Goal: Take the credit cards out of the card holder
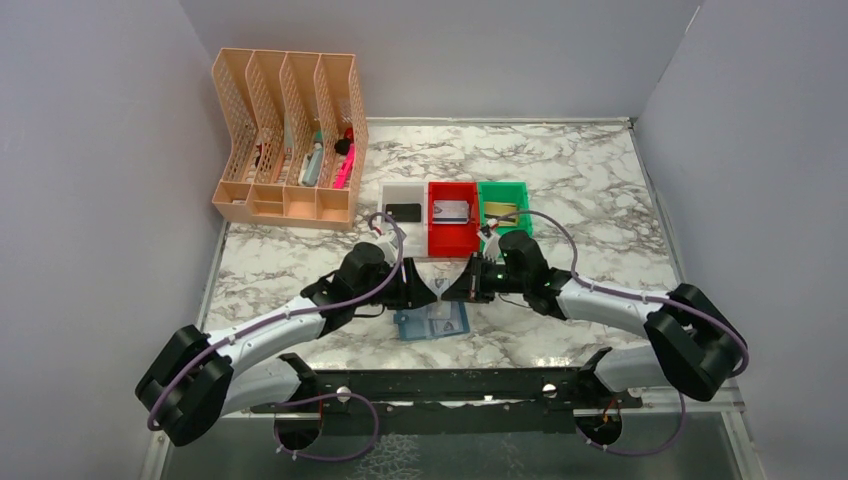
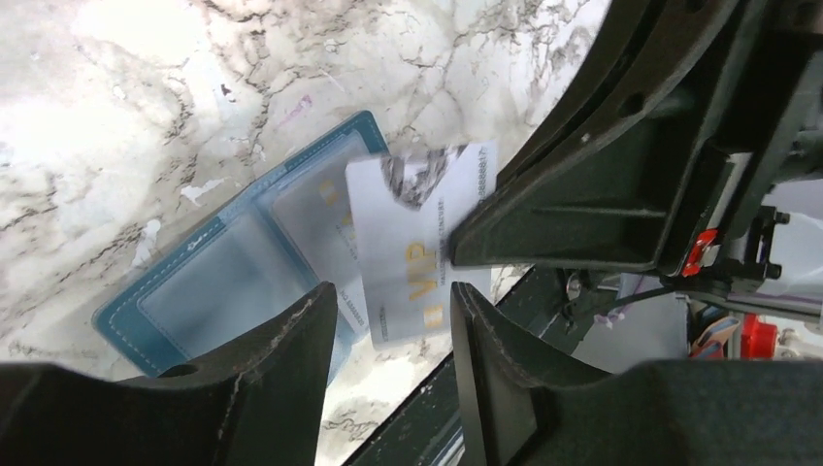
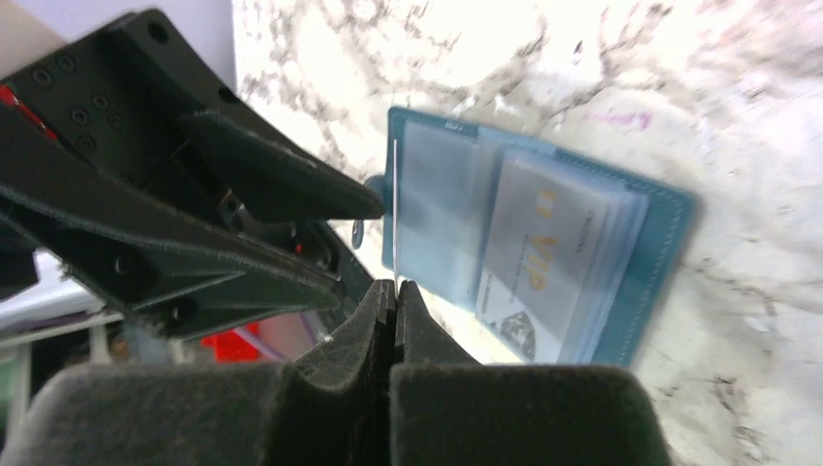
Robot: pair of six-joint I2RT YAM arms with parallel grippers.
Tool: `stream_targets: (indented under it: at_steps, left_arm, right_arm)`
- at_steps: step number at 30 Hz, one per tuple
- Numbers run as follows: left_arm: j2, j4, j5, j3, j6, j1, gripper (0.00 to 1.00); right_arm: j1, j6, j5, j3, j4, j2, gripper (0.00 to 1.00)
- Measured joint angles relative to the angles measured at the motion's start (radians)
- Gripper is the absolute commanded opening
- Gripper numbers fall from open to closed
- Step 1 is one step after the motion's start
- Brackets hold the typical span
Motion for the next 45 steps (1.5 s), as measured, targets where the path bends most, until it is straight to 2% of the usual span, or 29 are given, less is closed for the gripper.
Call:
stream_targets:
  at_steps: [4,10,15,20,27,36,45]
  left_arm:
    - [-0.029,-0.1,-0.076,0.03,0.028,-0.002,0.69]
    - [-0.114,-0.249,-0.233,0.063,0.067,-0.002,0.82]
    - [-0.179,-0.308,-0.309,0.063,0.071,-0.002,0.88]
    - [-0.234,-0.36,-0.379,0.062,0.072,-0.002,0.9]
    - [-0.308,-0.408,-0.443,0.055,0.071,-0.002,0.93]
    - [-0.344,-0.445,-0.486,0.034,0.069,-0.002,0.96]
    - [-0.343,-0.453,-0.491,0.034,0.07,-0.002,0.97]
  right_arm:
    - [0.001,-0.081,0.15,0.08,-0.178,-0.05,0.01]
    - [0.0,-0.252,0.441,0.26,-0.384,-0.091,0.01]
    - [0.0,-0.397,0.66,0.375,-0.444,-0.08,0.01]
    - [0.0,-0.548,0.785,0.472,-0.444,0.017,0.01]
    - [0.0,-0.761,0.859,0.506,-0.388,0.137,0.02]
    - [0.0,-1.072,0.837,0.509,-0.204,0.248,0.04]
    - [0.0,-1.302,0.858,0.608,-0.122,0.446,0.05]
